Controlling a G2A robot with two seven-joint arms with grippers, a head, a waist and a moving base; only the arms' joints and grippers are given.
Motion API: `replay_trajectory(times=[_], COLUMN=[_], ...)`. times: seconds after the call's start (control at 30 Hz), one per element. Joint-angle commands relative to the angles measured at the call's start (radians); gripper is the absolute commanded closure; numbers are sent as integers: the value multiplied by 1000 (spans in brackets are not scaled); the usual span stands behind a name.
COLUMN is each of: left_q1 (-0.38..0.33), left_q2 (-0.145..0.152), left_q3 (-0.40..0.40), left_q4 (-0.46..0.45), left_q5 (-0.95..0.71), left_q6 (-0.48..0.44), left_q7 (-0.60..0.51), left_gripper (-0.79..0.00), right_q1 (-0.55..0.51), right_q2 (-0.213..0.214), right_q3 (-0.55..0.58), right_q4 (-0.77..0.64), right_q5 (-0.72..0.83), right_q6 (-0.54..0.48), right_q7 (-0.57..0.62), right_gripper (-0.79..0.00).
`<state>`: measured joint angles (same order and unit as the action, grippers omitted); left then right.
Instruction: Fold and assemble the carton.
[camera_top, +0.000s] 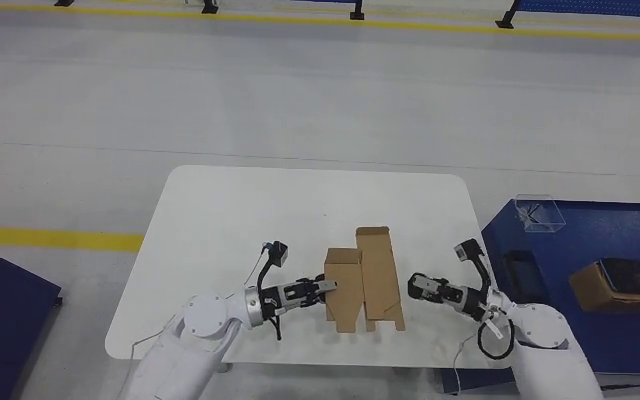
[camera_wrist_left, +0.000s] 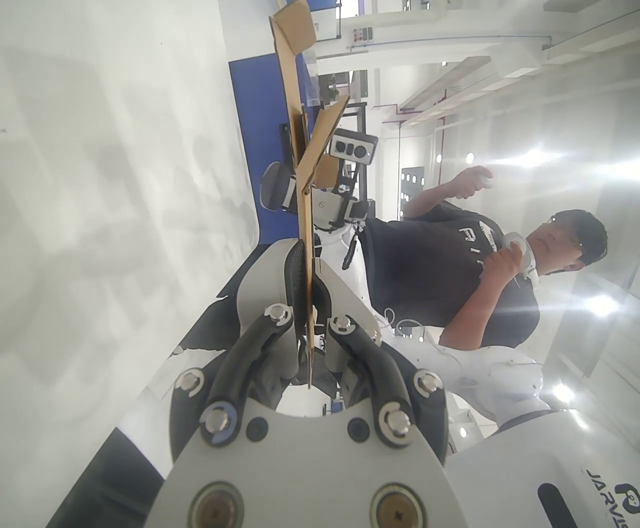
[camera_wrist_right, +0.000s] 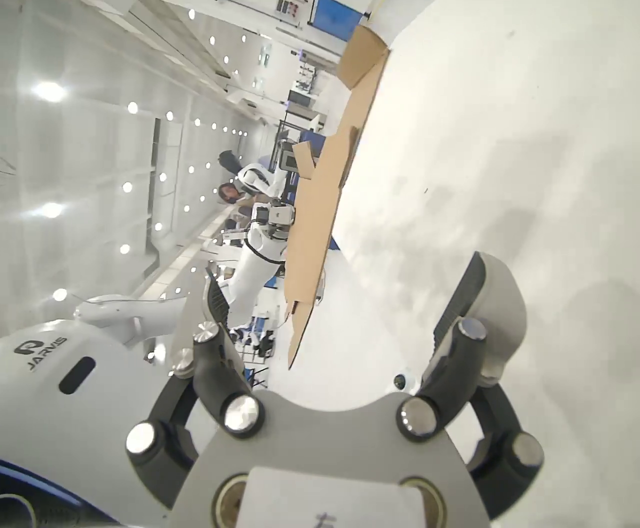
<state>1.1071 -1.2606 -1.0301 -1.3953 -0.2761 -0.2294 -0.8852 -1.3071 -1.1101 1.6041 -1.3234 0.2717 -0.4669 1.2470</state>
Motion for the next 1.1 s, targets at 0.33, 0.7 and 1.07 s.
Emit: replay_trajectory(times=[0.33, 0.7, 1.07], left_q1=[-13, 0, 18], left_q2=[-8, -2, 15], left_q3=[52, 36, -80], left_q4=[26, 33, 58], left_q5=[18, -36, -209], left_q6=[-38, -59, -77], left_q7=[-14, -68, -77], left_gripper=[0, -320, -785], right_q1=[120, 92, 78], right_q2=[-11, 7, 24], right_q3=[-150, -173, -147], right_q4=[177, 130, 119], right_q5=[265, 304, 293], right_q6=[98, 75, 62], right_q7=[204, 181, 168], right_gripper=[0, 0, 0])
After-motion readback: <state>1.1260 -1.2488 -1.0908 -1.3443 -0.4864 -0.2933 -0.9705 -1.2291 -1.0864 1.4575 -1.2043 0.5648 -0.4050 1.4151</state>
